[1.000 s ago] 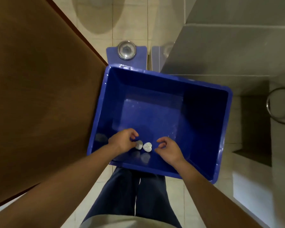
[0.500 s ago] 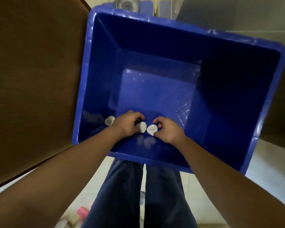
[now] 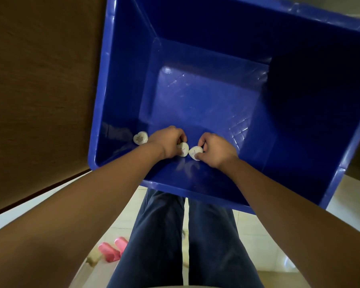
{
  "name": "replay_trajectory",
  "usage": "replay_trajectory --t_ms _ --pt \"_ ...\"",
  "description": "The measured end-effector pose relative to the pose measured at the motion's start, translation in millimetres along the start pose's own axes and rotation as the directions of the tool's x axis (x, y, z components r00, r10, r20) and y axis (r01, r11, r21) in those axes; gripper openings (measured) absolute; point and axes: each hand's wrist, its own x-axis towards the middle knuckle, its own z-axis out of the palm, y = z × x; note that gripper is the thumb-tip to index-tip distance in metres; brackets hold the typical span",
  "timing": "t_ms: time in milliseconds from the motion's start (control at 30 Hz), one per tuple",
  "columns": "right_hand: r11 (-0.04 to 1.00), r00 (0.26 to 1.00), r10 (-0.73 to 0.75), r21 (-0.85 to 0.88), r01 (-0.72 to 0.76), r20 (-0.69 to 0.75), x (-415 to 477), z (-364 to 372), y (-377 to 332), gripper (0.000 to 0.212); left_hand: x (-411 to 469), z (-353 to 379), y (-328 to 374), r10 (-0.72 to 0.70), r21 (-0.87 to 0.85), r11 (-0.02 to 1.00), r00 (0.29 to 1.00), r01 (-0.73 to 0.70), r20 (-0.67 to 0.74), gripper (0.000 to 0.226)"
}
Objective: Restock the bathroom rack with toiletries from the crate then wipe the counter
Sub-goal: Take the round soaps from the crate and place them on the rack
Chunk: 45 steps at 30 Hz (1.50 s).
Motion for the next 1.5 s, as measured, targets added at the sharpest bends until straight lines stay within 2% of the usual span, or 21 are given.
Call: replay_trajectory --t_ms 267,567,667,900,1067,1233,1400,1500 --pt "0.999 0.999 -0.033 -0.013 0.034 0.019 1 0 2 0.024 1 0 5 0.054 0.085 0.995 0.999 -0.054 -0.002 0.02" --pt "0.998 1.0 -0.02 0.057 0.021 -0.012 -11 -7 9 0.023 -6 -3 6 0.034 0.138 0.99 0.999 -0.035 0.008 0.024" --pt "0.995 1.0 -0.002 0.102 0.004 -0.022 -19 -16 10 0.022 -15 -9 10 0.023 0.091 0.996 1.0 -0.023 0.007 0.02" --pt "0.939 0.994 0.049 0.343 -0.014 -0.096 -50 -48 1 0.027 -46 -18 36 -0.064 -0.214 0.976 0.995 0.046 -0.079 0.019" --pt "0.865 0.986 0.09 0.502 -0.008 -0.139 -84 -77 -10 0.023 -70 -36 67 -0.023 -0.292 0.956 0.984 -0.031 -0.178 0.012" --pt "0.682 0.984 0.101 0.73 0.038 -0.145 -126 -102 -18 0.016 -97 -54 96 0.043 -0.313 0.94 0.959 -0.133 -0.279 0.024" --pt "0.565 0.973 0.151 0.823 0.057 -0.172 -173 -120 -18 0.022 -122 -67 125 0.083 -0.372 0.907 0.95 -0.197 -0.3 0.013" --pt "0.482 0.951 0.196 0.868 0.12 -0.24 -204 -128 -16 0.024 -138 -80 148 0.124 -0.371 0.9 0.95 -0.229 -0.286 0.017"
